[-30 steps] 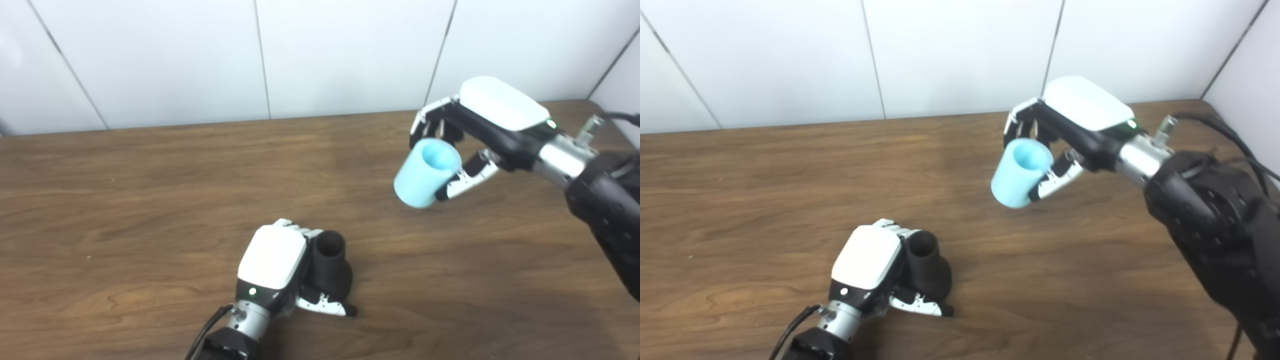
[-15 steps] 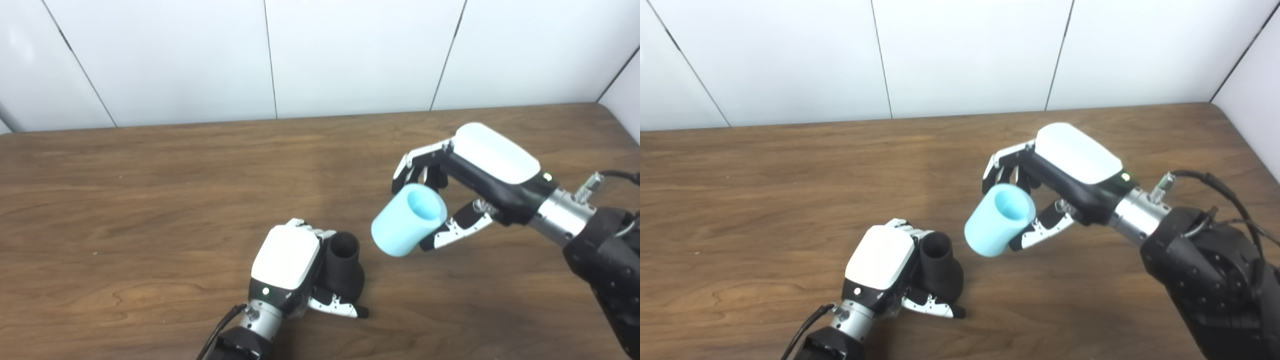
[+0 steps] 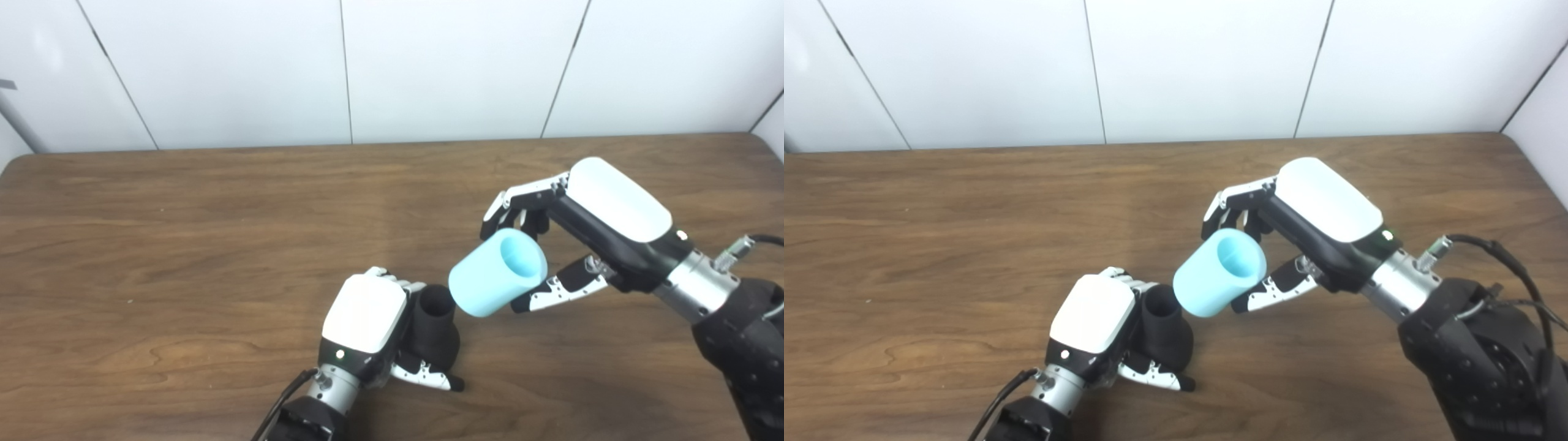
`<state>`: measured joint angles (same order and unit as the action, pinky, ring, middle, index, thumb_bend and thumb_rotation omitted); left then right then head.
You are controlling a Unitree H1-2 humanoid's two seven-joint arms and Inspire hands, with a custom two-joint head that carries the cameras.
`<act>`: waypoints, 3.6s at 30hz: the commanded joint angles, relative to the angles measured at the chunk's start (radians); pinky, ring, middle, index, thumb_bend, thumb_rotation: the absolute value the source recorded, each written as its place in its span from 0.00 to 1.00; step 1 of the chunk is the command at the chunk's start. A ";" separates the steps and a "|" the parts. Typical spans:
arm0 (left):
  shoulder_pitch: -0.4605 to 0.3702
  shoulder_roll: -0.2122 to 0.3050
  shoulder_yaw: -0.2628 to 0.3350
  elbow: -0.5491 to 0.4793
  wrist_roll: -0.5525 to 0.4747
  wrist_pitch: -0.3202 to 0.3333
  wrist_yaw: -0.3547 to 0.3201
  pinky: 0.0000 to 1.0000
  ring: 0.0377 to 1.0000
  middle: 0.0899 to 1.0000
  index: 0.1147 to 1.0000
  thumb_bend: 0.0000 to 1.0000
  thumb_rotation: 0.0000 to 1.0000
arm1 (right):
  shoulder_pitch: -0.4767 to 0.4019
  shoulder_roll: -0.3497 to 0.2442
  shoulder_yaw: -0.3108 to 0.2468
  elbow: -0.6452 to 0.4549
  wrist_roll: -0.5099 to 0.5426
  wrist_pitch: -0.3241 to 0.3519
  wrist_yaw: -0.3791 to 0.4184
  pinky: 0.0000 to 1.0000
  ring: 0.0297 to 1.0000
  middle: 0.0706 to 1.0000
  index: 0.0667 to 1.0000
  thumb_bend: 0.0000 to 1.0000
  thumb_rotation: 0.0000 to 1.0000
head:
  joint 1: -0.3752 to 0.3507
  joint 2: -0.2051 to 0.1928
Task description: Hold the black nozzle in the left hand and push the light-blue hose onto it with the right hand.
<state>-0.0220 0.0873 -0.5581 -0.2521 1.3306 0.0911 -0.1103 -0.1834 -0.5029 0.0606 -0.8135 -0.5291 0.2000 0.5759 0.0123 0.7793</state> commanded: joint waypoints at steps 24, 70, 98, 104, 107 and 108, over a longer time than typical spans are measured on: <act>0.004 -0.006 -0.025 0.040 0.036 0.015 0.010 0.74 0.55 0.42 0.42 0.53 0.00 | 0.002 0.048 0.003 -0.017 -0.014 -0.016 -0.012 0.34 0.36 0.44 0.50 0.51 0.00 | 0.020 0.001; 0.004 0.000 -0.021 0.022 0.033 0.012 -0.002 0.73 0.55 0.41 0.43 0.53 0.00 | 0.001 0.010 0.026 0.007 0.035 0.167 0.070 0.44 0.39 0.44 0.48 0.52 0.00 | 0.017 0.029; 0.004 -0.020 -0.030 0.043 0.048 0.025 0.011 0.73 0.55 0.41 0.43 0.53 0.00 | -0.032 0.040 0.016 0.004 0.025 0.177 0.023 0.33 0.35 0.46 0.51 0.51 0.00 | 0.009 0.033; 0.004 -0.025 -0.034 0.046 0.054 0.028 0.008 0.74 0.55 0.42 0.42 0.53 0.00 | -0.033 0.025 0.008 0.009 0.025 0.190 0.027 0.34 0.36 0.46 0.51 0.51 0.00 | 0.011 0.032; 0.004 -0.026 -0.035 0.047 0.054 0.029 0.011 0.74 0.55 0.43 0.42 0.53 0.00 | -0.036 0.022 0.008 0.010 0.023 0.197 0.030 0.34 0.36 0.46 0.50 0.51 0.00 | 0.012 0.033; 0.004 -0.027 -0.036 0.047 0.054 0.030 0.010 0.74 0.55 0.43 0.42 0.53 0.00 | -0.037 0.020 0.009 0.008 0.022 0.199 0.033 0.34 0.36 0.46 0.50 0.51 0.00 | 0.011 0.033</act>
<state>-0.0238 0.0573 -0.5842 -0.2274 1.3524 0.1136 -0.0873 -0.1900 -0.4633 0.0848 -0.7888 -0.5061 0.4038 0.6245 0.0230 0.8115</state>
